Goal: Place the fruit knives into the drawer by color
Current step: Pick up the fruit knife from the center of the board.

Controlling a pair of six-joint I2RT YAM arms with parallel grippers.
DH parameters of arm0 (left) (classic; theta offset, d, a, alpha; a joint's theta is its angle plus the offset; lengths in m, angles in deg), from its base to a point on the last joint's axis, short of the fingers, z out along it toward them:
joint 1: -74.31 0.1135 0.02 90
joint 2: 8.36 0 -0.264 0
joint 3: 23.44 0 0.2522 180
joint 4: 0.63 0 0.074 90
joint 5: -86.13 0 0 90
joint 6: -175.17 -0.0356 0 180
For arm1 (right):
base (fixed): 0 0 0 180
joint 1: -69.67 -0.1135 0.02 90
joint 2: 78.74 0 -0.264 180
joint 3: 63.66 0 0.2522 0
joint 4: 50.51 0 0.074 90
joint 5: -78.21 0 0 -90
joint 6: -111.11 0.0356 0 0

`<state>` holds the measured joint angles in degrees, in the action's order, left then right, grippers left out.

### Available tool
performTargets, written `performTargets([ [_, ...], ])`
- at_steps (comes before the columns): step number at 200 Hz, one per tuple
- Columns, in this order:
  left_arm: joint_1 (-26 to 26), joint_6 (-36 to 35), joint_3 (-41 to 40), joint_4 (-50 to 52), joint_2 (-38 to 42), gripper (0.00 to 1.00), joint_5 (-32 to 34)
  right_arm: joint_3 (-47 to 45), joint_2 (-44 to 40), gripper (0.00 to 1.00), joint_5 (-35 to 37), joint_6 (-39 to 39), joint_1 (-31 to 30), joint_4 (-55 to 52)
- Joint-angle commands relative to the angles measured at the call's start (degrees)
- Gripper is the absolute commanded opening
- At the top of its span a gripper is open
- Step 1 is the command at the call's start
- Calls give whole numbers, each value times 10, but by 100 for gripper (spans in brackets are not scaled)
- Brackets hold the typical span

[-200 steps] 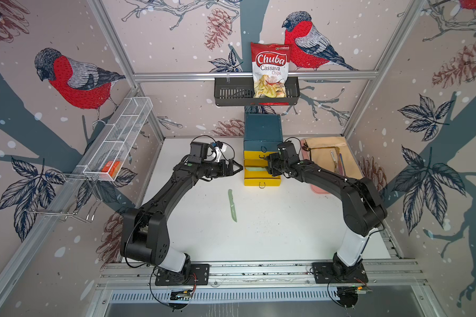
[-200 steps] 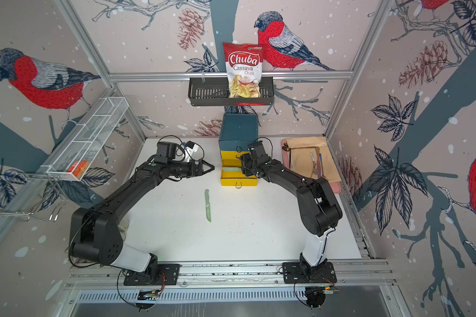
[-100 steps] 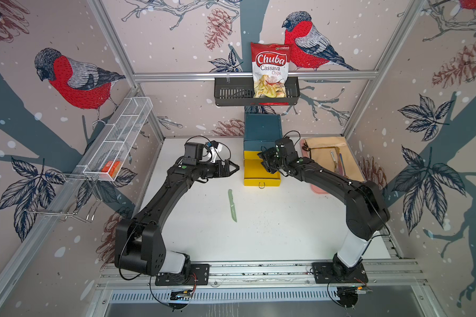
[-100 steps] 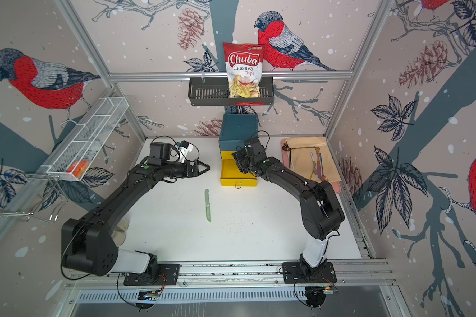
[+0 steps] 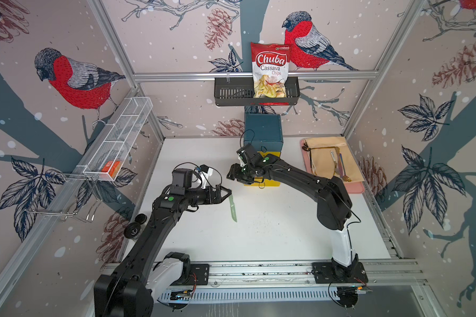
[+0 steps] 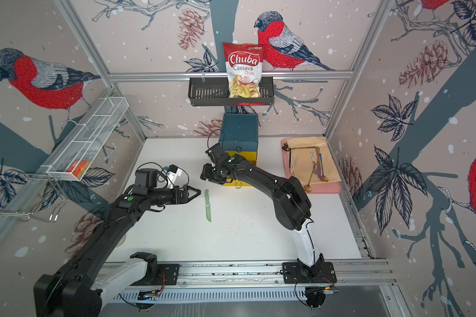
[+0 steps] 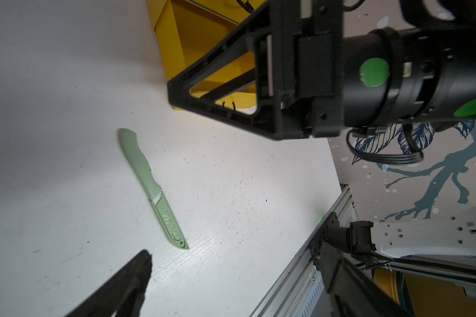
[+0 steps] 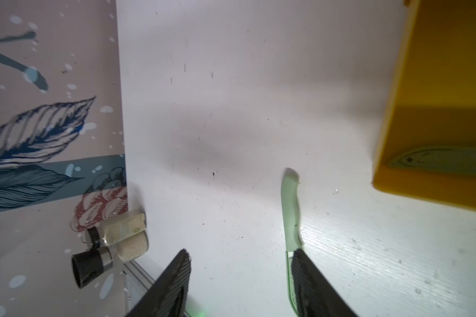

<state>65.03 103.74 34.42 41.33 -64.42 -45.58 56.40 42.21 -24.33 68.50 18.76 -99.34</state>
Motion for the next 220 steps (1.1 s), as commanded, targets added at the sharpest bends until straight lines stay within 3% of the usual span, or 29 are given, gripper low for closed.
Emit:
performTargets([
  [1, 1, 25, -15, 24, 47, 97, 10, 46, 36, 64, 31, -49, -13, -115],
  [34, 1, 50, -41, 61, 126, 97, 43, 117, 96, 65, 45, -61, -28, -189],
  [111, 2, 132, -96, 114, 274, 97, 72, 127, 159, 58, 60, -89, -55, -210],
  [220, 1, 131, -113, 103, 280, 97, 48, 173, 214, 48, 114, -113, -79, -229],
])
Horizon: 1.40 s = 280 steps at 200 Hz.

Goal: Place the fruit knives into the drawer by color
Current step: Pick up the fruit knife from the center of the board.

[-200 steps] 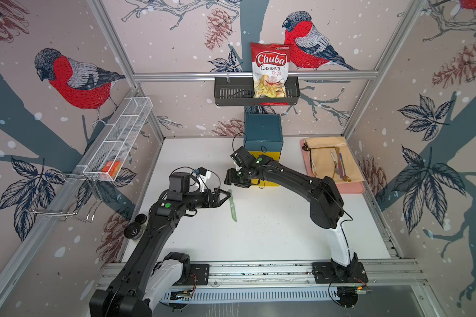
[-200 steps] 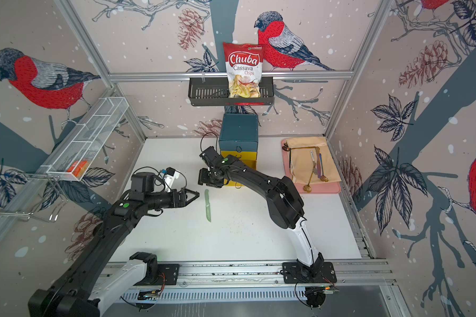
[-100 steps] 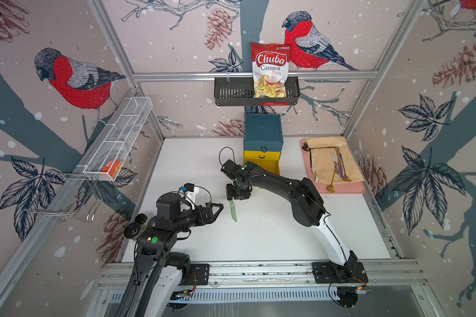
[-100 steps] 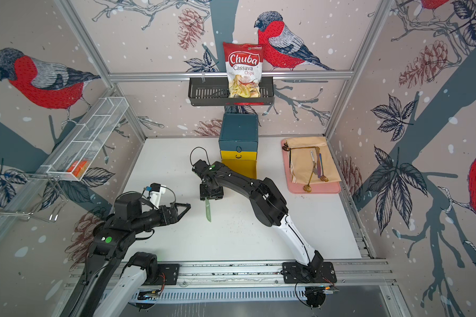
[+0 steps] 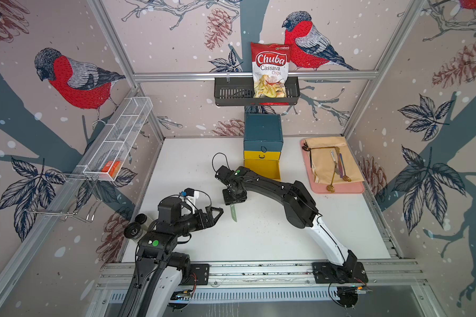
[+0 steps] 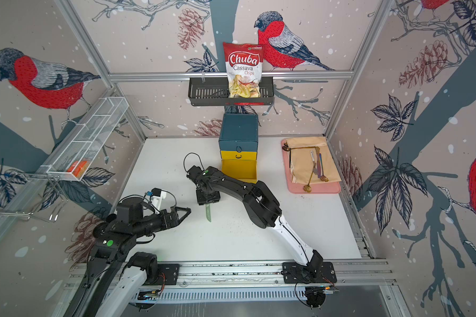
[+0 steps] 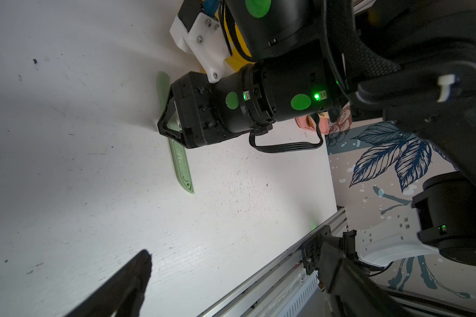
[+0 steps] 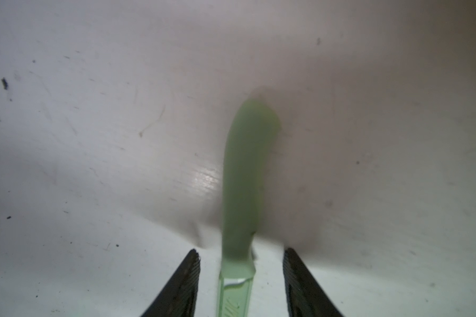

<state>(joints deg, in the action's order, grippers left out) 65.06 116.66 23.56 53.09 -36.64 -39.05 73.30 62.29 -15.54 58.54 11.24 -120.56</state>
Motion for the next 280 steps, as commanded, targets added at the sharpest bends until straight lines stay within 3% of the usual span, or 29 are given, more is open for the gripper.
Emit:
performTargets([
  [1, 1, 2, -5, -15, 2, 97, -17, 4, 13, 48, 26, -13, -4, -16],
  [139, 1, -3, -12, -22, 2, 97, -24, 3, 35, 0, 36, -19, -15, -24],
  [211, 1, -10, -4, -38, -23, 97, -35, -2, 18, 0, 33, -7, -5, -32],
  [280, 1, -19, 22, -111, -104, 98, -47, -104, -76, 0, 42, 26, 2, -18],
])
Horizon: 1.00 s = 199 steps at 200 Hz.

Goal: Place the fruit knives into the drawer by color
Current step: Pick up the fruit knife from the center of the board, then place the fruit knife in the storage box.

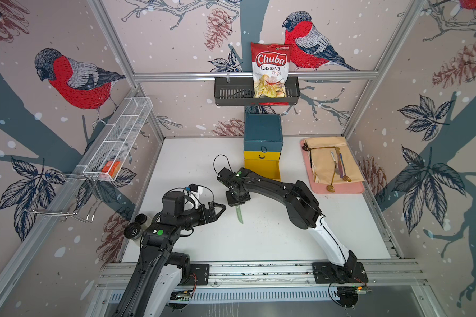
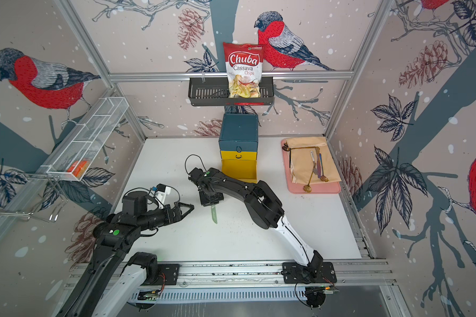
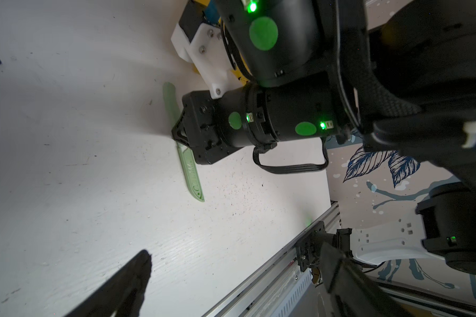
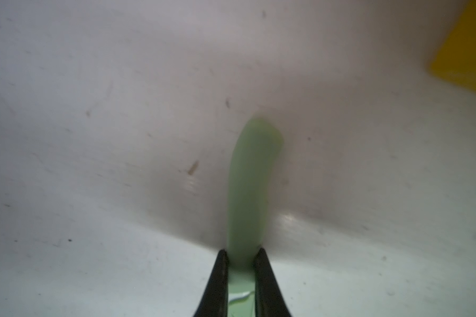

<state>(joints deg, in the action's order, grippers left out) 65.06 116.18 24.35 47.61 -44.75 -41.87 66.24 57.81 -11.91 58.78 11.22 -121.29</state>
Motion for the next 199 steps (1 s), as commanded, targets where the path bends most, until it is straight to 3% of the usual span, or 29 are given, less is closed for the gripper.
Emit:
performTargets([
  [1, 1, -14, 14, -58, -24, 98, -18, -36, -34, 0, 6, 25, 3, -11],
  [82, 0, 3, 32, -177, -133, 97, -40, -322, -236, 0, -34, 206, 58, 174],
  [145, -38, -35, 68, -211, -211, 98, -35, -423, -334, 0, -56, 426, 120, 267],
  [199, -79, -60, 96, -227, -263, 98, -33, -461, -375, 0, -79, 597, 127, 330],
])
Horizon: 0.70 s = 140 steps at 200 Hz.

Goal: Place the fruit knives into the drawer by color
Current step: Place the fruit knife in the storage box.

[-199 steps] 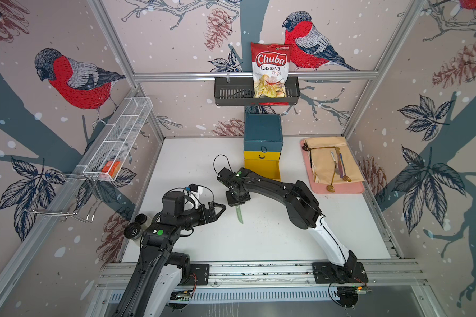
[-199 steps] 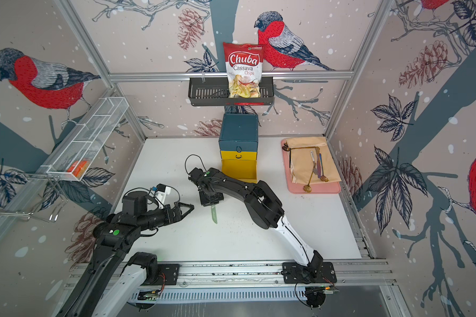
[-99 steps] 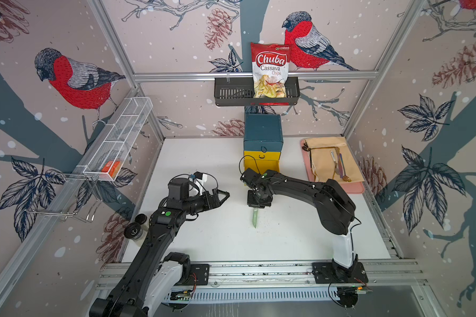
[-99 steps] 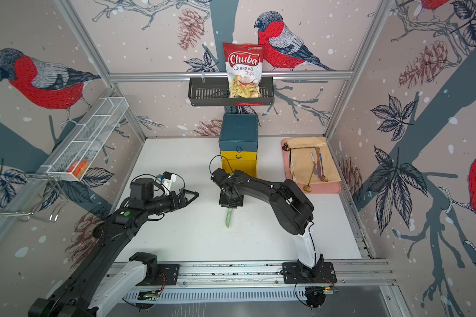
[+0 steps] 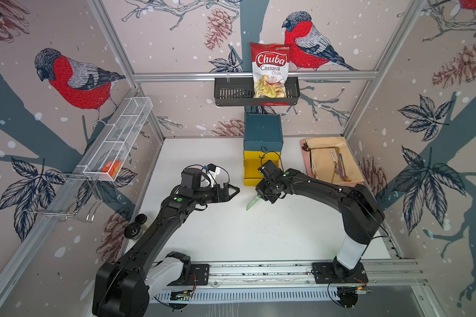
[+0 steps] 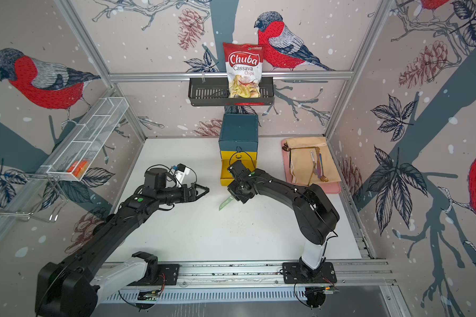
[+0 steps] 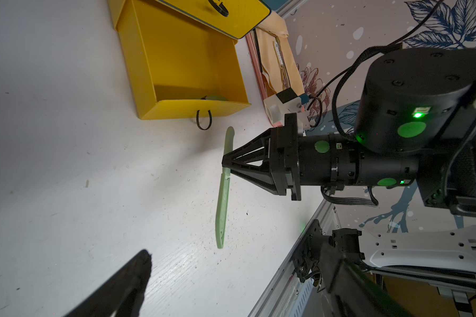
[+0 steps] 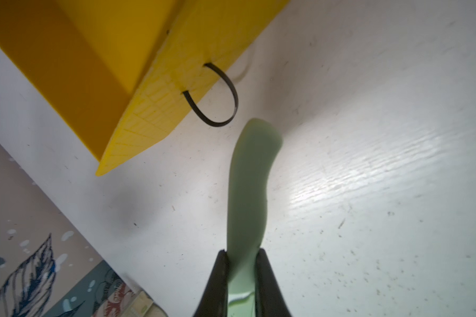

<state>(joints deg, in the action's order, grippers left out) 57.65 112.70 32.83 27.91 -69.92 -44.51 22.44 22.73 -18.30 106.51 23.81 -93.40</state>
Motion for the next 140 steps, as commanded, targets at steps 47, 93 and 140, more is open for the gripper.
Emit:
performTargets([
  [47, -6, -51, 45, -28, -57, 98, -9, -84, -97, 0, 32, 167, 25, 174],
  [93, -5, -79, 134, -18, -142, 98, -7, -56, -64, 0, -10, 107, 92, 243],
  [140, -5, -81, 230, -15, -232, 98, -13, -19, -2, 23, -45, 69, 134, 252],
])
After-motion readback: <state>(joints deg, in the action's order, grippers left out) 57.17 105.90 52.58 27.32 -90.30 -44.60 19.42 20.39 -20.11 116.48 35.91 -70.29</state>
